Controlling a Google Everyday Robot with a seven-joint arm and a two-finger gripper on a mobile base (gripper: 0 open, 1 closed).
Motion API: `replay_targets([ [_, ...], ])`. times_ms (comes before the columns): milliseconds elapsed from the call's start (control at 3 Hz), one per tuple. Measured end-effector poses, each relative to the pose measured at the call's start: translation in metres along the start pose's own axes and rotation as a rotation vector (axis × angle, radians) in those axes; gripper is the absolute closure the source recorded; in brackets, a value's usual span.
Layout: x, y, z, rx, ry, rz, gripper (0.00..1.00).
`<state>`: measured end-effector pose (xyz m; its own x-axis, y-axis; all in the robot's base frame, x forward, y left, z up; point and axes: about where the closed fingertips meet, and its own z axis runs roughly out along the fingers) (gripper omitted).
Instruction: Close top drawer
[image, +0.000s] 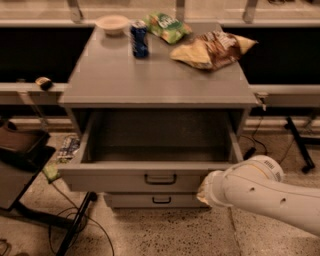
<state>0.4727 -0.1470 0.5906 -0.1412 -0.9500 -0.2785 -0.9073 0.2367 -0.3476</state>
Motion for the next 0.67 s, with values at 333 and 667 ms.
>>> replay_targets([
  [333,-0.0135,-0.0143,0.0225,-0.021,-0.028,0.002,1.00],
  [667,-0.0135,-0.0143,0.0226,-0.021,-0.028,0.002,1.00],
])
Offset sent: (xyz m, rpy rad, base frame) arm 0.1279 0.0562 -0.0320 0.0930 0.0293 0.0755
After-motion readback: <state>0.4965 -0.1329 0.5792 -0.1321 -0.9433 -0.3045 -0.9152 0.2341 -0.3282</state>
